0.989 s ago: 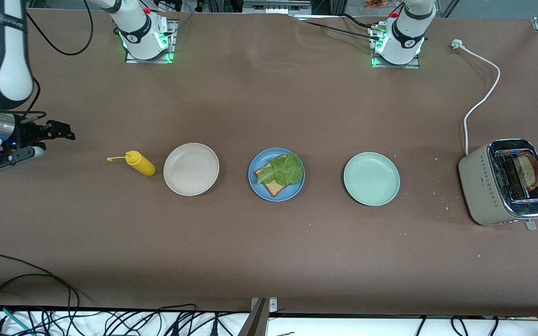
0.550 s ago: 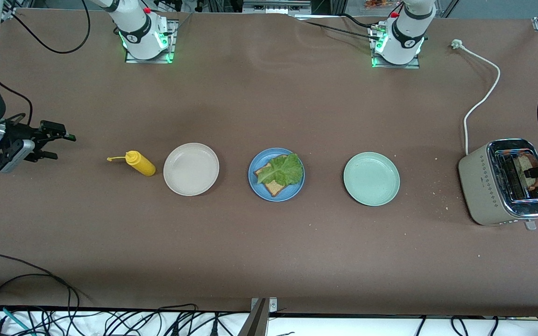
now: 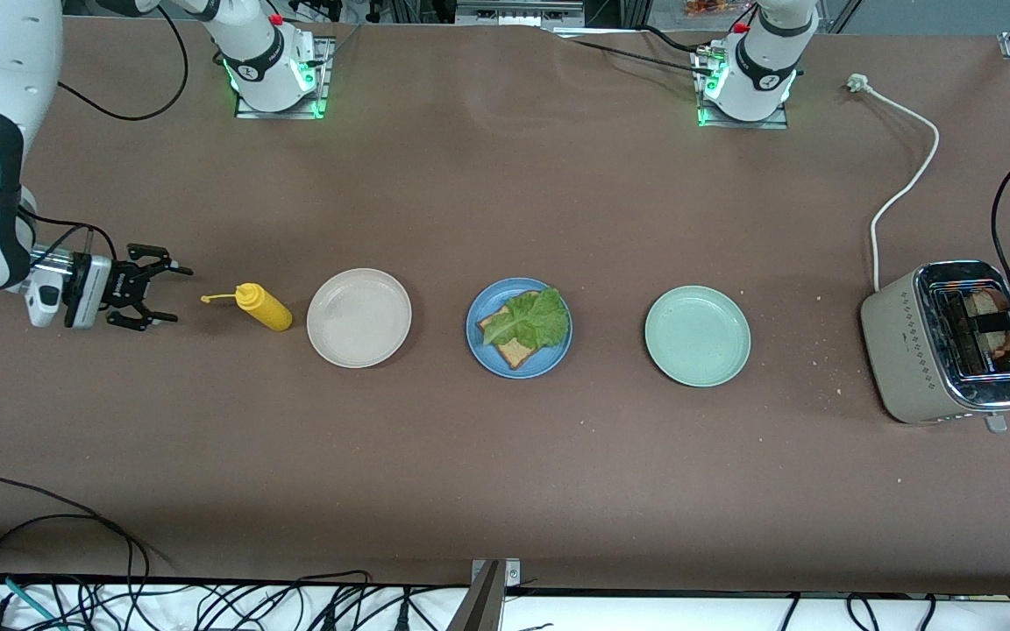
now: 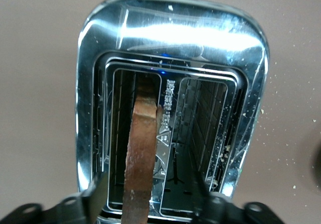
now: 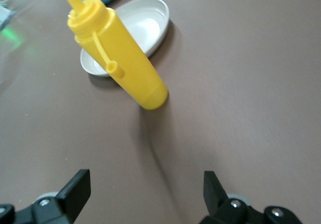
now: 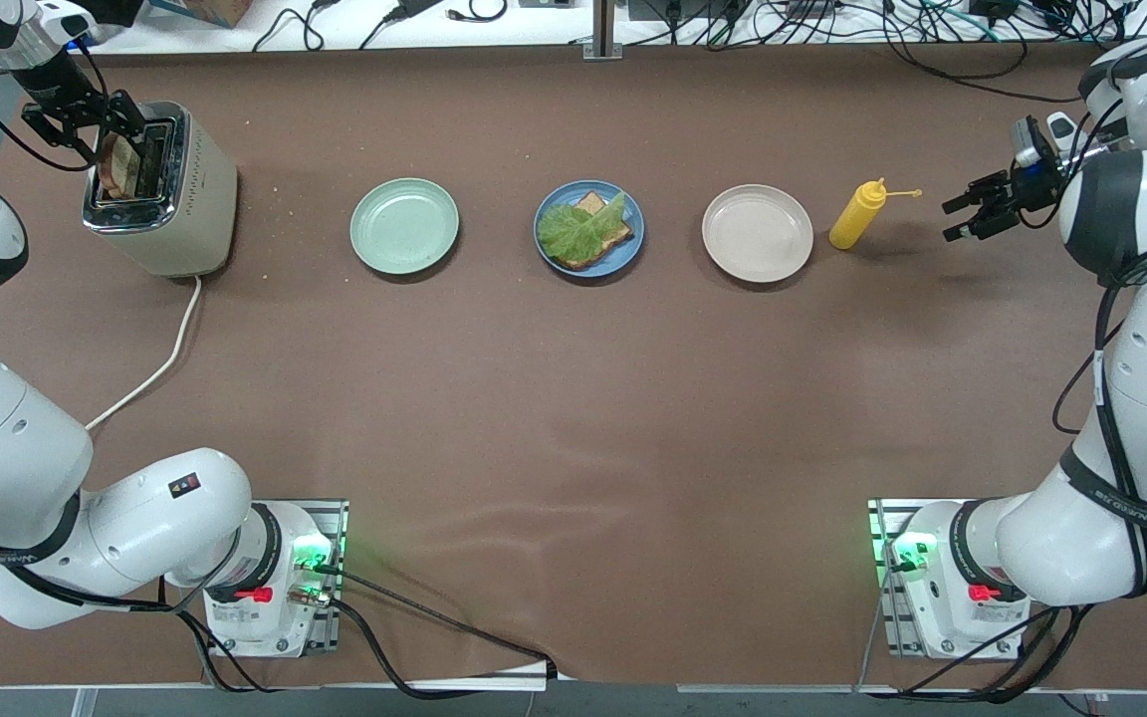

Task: Make sandwich in blue plate with both arms
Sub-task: 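Grasp the yellow squeeze bottle with the right gripper while the left gripper grasps bread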

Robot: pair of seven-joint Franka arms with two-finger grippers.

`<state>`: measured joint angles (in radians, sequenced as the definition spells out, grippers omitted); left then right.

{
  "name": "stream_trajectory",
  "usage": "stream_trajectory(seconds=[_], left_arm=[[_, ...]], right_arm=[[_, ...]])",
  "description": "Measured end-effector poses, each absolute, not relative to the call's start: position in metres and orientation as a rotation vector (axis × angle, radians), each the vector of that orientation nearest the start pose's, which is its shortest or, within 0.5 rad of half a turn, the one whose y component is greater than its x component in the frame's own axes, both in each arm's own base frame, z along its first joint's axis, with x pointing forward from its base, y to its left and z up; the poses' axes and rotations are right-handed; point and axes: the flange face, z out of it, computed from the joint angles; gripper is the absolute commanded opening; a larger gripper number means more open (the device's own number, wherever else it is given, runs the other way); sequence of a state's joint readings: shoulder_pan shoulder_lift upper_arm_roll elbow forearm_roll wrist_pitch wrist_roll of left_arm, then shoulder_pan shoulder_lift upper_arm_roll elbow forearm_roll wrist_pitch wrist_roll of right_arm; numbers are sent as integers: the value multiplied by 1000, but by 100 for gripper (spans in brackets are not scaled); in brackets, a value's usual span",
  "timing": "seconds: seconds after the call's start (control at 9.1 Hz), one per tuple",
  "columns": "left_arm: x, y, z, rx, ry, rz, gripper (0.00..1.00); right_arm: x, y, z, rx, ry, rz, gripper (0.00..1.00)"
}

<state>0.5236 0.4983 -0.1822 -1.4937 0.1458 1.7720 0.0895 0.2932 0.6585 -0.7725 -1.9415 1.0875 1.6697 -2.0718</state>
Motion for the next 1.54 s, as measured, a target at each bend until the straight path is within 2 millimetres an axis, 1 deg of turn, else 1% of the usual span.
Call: stream_trajectory(seconds=[0.22,0.33,0.55,0.66,0.77,0.99,1.1,1.21,1.32,1.43,1.54], left_arm=[[619,253,369,-3100,-343,360,0],[619,253,369,-3097,-342,363,0],[618,255,370,-3091,-340,362,0],[619,255,370,-3091,-340,361,0],[619,255,371,-3091,-339,359,0],[619,254,372,-3092,-336,357,0],[619,254,372,-3092,-335,356,0],[619,254,372,-3092,-335,356,0],[619,254,372,-3092,-335,356,0],[619,254,372,-3092,-335,356,0],[619,253,372,-3092,-334,356,0]], right_arm=[[536,-154,175,-1877,-1340,-576,100],[540,-141,164,-1772,-1384,-629,100],[551,-113,139,-1600,-1382,-763,100],[551,-107,128,-1555,-1361,-806,100],[552,-105,122,-1528,-1349,-835,100],[559,-90,123,-1480,-1325,-888,100],[560,-80,123,-1452,-1319,-893,82],[561,-70,121,-1430,-1315,-892,37],[562,-63,119,-1419,-1306,-901,7],[562,-61,117,-1416,-1300,-904,0],[562,-60,117,-1419,-1296,-902,0]])
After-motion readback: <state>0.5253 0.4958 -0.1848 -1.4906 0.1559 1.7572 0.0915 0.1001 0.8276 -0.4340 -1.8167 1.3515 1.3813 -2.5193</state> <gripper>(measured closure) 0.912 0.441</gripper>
